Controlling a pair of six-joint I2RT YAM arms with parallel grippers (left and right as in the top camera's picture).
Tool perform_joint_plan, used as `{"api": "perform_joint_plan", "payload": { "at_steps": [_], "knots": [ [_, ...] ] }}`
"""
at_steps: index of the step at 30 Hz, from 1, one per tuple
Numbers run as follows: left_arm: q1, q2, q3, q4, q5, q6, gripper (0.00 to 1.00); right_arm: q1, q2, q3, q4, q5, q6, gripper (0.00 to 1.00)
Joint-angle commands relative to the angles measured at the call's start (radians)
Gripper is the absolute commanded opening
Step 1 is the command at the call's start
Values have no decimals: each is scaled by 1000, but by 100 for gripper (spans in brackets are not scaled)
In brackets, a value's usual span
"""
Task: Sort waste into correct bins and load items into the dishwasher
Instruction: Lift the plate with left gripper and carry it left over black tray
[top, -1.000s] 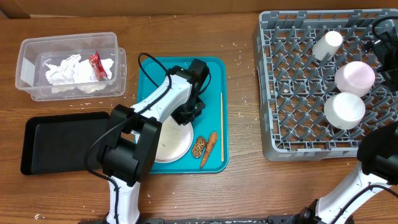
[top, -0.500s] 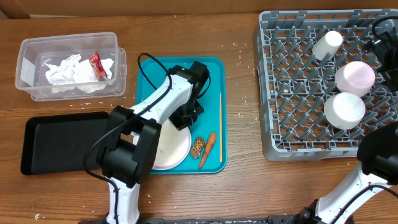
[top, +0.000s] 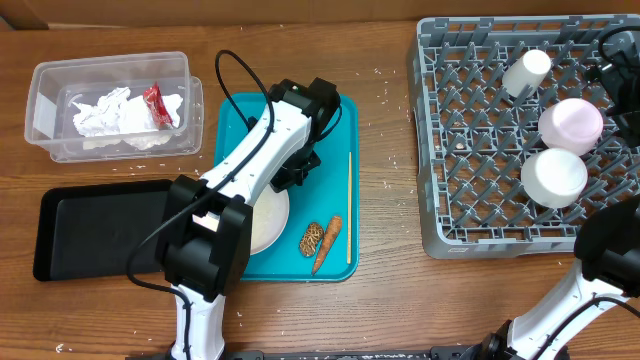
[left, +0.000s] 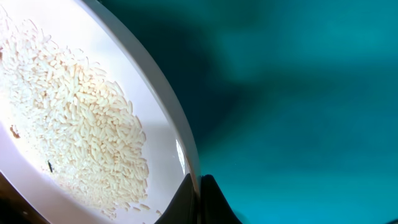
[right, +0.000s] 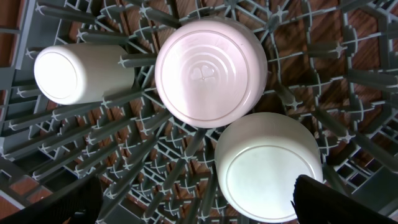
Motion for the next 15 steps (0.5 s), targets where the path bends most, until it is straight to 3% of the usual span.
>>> {"api": "perform_joint_plan", "payload": {
  "at_steps": [1,15],
  "knots": [
    [6,8,32,-35,-87,16,4,0,-23,19,3,-5,5,100],
    [202,8,143,-174,-103,143,4,0,-23,19,3,-5,5,100]
  ]
}}
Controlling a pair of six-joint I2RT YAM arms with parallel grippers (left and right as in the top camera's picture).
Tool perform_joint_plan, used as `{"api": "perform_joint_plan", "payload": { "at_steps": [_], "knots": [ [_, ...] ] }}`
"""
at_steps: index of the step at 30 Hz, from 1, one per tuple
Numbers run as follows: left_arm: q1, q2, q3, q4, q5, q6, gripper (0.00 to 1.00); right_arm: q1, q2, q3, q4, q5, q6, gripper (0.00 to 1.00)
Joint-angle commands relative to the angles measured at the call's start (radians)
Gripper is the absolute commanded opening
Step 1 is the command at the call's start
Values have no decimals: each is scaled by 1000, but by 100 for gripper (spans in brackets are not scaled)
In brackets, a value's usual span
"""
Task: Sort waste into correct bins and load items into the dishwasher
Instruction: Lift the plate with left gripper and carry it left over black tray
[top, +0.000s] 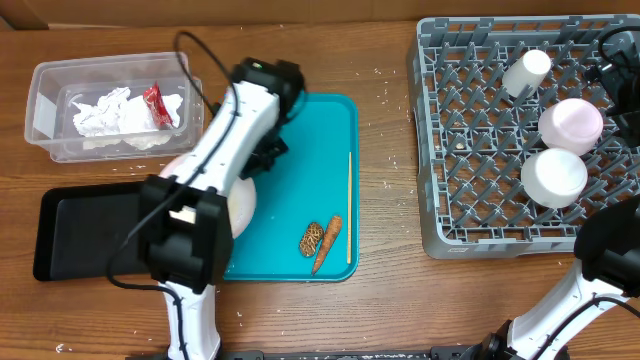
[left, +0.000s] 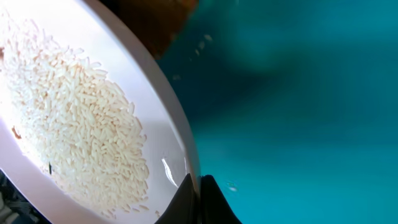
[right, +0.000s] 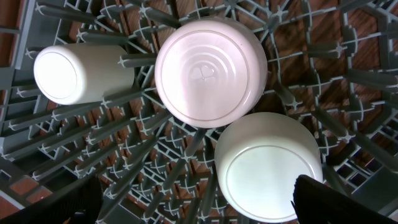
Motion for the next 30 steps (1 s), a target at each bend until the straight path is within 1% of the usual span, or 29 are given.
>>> {"api": "perform_joint_plan", "payload": {
  "at_steps": [1,6,12,21,25,30],
  "knots": [
    [76,8,47,-14,-37,77,4,0,-23,19,2,-5,5,100],
    [184,6,70,-22,-20,105,4,0,-23,19,2,-5,5,100],
    [326,-6,76,-4,80,175,4,0,-23,19,2,-5,5,100],
    [545,-8,76,95,248,326,4,0,-23,19,2,-5,5,100],
    [600,-10,76,114,316,370,4,0,-23,19,2,-5,5,100],
    [629,-25,76,116,367,411,4,0,-23,19,2,-5,5,100]
  ]
}}
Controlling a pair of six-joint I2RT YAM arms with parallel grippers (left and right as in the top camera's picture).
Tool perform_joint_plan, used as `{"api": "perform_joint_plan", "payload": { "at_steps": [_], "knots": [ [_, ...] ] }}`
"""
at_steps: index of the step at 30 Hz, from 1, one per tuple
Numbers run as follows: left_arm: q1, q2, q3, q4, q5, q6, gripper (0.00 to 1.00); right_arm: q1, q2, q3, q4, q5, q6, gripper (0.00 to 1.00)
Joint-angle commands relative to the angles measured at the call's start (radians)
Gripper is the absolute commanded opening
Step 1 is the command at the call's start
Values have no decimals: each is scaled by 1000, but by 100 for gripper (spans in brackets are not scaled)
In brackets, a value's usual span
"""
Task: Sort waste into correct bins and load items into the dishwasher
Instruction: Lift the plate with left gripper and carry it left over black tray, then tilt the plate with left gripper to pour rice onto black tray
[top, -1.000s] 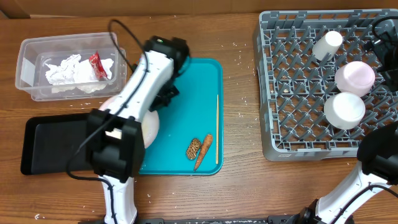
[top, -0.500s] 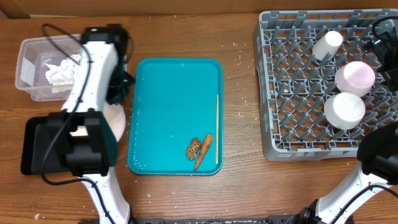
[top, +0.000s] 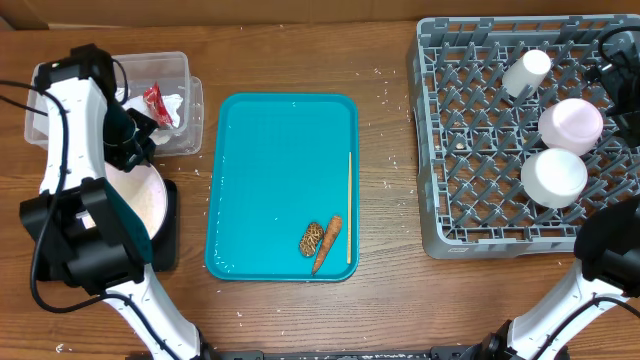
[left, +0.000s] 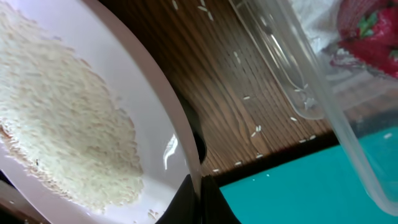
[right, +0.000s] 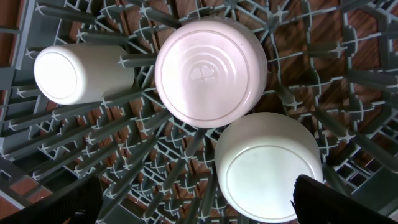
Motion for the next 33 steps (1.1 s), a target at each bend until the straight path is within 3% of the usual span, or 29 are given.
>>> {"api": "perform_joint_plan", "payload": {
  "at_steps": [1,10,20,33],
  "knots": [
    [7,-32,25,-2,64,72,4,0,-23,19,3,-5,5,100],
    [40,-122,25,12,92,124,4,0,-23,19,3,-5,5,100],
    [142,-128,20,3,415,258,4,0,-23,19,3,-5,5,100],
    [235,-128,19,-30,513,353,4,0,-23,19,3,-5,5,100]
  ]
}}
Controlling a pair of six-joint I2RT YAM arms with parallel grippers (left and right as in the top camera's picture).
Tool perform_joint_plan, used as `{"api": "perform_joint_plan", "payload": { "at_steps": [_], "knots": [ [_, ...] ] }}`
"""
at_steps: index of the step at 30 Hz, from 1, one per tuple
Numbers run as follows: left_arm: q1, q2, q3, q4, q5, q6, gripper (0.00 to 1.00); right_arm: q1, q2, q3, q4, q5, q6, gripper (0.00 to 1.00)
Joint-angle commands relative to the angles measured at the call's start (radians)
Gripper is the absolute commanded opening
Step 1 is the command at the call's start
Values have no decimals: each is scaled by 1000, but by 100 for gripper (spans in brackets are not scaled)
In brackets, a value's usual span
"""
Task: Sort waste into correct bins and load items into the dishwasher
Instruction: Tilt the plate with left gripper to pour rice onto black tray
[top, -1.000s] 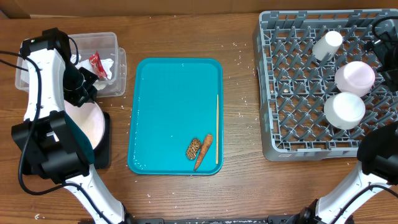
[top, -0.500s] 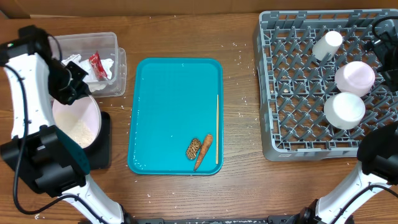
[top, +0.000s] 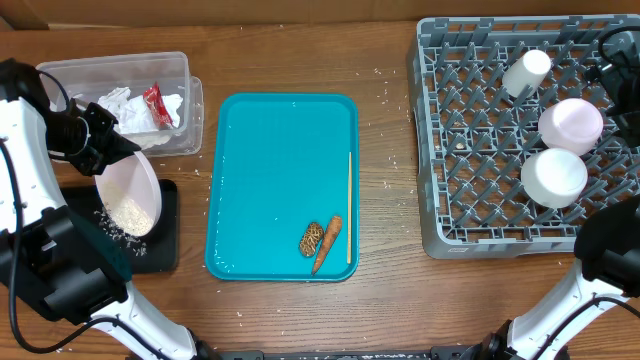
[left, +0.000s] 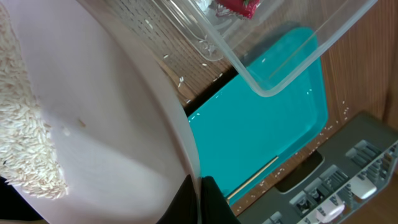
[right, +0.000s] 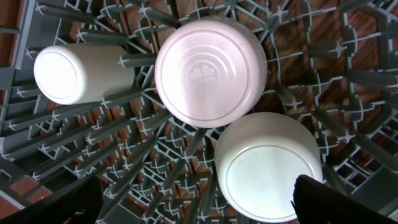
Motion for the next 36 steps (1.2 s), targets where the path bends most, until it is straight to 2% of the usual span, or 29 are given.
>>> {"api": "perform_joint_plan", "payload": {
  "at_steps": [1,5,14,17,23,26,31,34,36],
  "knots": [
    [30,-28,17,-6,63,60,4,0,-23,19,2,-5,5,100],
    [67,-28,16,-28,157,111,4,0,-23,19,2,-5,5,100],
    [142,-24,2,-55,204,145,4,0,-23,19,2,-5,5,100],
    [164,-23,2,-93,321,224,4,0,-23,19,2,-5,5,100],
    [201,-23,-2,-85,320,223,4,0,-23,19,2,-5,5,100],
    [217,-23,-2,-62,273,200,4,0,-23,19,2,-5,5,100],
    [237,-23,-2,-68,294,219,4,0,-23,19,2,-5,5,100],
    [241,-23,-3,-110,394,270,4,0,-23,19,2,-5,5,100],
    [245,-23,-3,-77,391,261,4,0,-23,19,2,-5,5,100]
  ]
}}
